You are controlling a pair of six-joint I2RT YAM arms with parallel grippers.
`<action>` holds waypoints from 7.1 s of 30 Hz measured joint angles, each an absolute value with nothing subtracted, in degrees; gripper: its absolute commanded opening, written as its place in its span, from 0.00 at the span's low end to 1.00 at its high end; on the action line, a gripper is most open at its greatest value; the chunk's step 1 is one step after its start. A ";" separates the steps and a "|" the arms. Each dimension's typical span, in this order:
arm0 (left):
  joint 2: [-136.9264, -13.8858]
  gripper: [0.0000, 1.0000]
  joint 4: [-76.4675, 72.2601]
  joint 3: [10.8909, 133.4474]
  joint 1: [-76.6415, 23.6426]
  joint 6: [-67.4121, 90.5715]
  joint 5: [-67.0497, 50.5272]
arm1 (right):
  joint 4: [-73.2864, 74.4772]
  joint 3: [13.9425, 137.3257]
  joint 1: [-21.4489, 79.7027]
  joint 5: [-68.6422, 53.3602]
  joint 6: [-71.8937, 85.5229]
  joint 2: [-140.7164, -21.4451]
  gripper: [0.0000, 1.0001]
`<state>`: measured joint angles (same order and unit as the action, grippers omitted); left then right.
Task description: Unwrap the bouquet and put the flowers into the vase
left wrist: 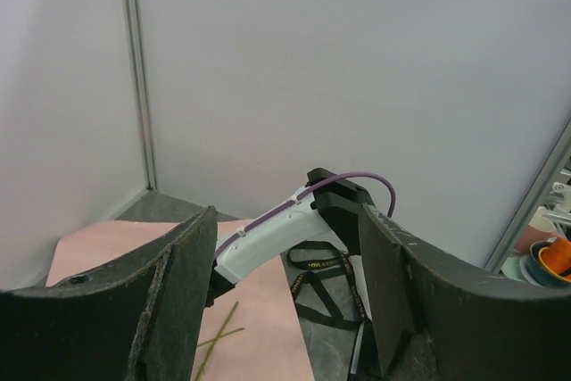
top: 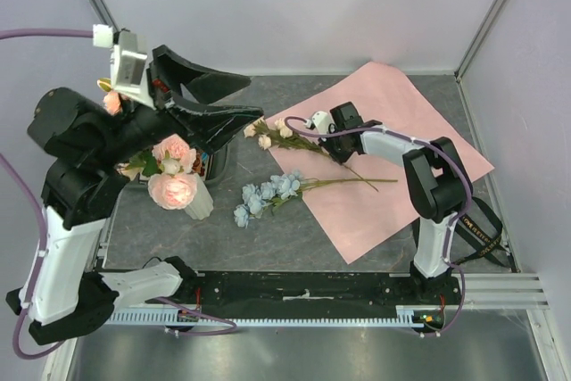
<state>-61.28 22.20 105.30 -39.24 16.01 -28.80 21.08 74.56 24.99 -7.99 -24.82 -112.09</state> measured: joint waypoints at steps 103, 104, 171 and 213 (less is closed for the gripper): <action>-77.36 0.65 20.18 98.85 -37.63 33.41 -19.57 | -8.40 56.66 38.26 -9.43 25.32 -56.40 0.00; -77.38 0.63 20.27 99.20 -37.39 33.41 -19.42 | -8.08 56.66 38.76 -9.41 24.75 -56.16 0.00; -37.58 0.02 38.92 97.47 -38.37 -14.74 15.09 | 4.01 65.30 47.27 11.03 14.24 -63.83 0.98; -27.40 0.02 23.40 65.41 -38.39 -21.37 16.01 | 4.01 64.12 46.96 10.83 14.15 -63.81 0.98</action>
<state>-27.40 23.40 65.41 -38.39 -21.37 16.01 4.01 64.12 46.96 10.83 14.15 -63.81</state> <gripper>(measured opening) 0.047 0.979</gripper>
